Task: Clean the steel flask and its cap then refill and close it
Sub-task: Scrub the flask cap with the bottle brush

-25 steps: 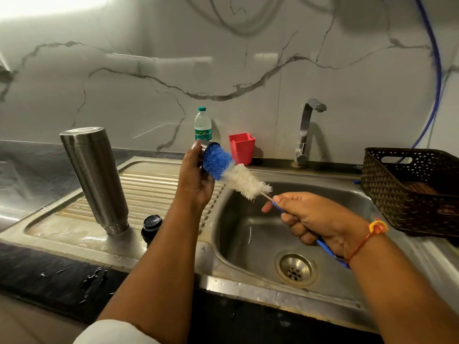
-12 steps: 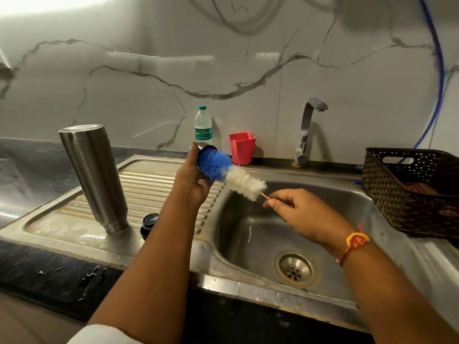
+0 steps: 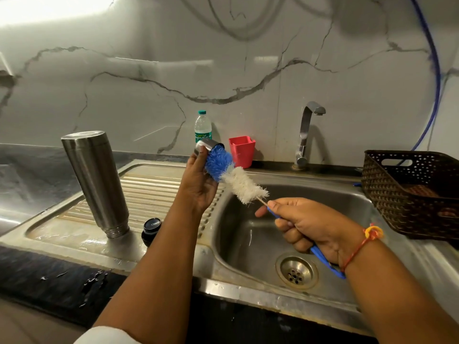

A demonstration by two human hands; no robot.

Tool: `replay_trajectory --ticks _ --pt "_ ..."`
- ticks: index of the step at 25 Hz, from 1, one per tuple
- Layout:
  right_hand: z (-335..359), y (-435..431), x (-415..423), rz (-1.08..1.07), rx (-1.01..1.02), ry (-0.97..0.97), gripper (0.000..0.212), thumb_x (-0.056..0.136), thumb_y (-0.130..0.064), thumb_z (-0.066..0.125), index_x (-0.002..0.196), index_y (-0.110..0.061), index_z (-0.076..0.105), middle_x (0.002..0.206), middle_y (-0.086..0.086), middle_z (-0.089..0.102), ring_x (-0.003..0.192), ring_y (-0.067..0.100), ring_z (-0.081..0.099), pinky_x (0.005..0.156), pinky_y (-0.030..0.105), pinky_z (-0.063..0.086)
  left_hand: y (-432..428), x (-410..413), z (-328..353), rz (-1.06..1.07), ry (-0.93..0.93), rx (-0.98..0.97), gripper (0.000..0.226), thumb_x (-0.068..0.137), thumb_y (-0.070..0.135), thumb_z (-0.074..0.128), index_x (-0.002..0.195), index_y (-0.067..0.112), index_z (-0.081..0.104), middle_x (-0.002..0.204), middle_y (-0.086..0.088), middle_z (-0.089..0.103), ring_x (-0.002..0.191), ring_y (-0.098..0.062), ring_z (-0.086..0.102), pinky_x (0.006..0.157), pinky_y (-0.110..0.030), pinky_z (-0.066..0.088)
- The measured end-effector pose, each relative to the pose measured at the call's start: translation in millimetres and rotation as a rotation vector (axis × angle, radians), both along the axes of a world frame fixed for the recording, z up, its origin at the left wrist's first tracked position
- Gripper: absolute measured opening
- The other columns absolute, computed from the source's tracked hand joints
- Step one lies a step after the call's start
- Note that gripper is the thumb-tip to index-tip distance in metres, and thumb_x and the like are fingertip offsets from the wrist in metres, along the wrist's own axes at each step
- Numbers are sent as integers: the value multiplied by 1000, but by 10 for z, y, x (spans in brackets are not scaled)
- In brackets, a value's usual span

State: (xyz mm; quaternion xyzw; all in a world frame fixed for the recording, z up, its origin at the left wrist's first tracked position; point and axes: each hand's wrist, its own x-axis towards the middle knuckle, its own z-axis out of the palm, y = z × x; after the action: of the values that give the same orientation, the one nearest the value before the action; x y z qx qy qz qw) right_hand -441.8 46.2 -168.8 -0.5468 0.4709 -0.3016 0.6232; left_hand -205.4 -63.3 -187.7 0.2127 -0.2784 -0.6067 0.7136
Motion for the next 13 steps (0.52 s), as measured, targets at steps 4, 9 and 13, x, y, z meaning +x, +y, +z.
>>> replay_trajectory --ticks 4,9,13 --pt "-33 -25 -11 -43 -114 117 28 103 -33 47 106 -18 70 57 -6 39 45 6 24 40 21 18 -26 14 -22 53 46 10 61 89 22 69 143 9 47 140 -25 58 128 -37 59 111 -54 46" --pt "-141 -133 33 -140 -612 763 19 99 -40 52 107 -34 68 80 -9 66 75 11 60 72 33 53 -4 32 -7 84 60 199 22 97 25 63 111 8 60 125 -21 62 118 -37 65 103 -48 54" --pt "-156 -129 11 -137 -694 825 17 98 -43 52 104 -38 66 80 -11 66 75 10 60 75 39 56 -63 76 -14 67 -14 231 54 97 49 61 130 7 58 129 -21 66 114 -36 68 101 -54 54"
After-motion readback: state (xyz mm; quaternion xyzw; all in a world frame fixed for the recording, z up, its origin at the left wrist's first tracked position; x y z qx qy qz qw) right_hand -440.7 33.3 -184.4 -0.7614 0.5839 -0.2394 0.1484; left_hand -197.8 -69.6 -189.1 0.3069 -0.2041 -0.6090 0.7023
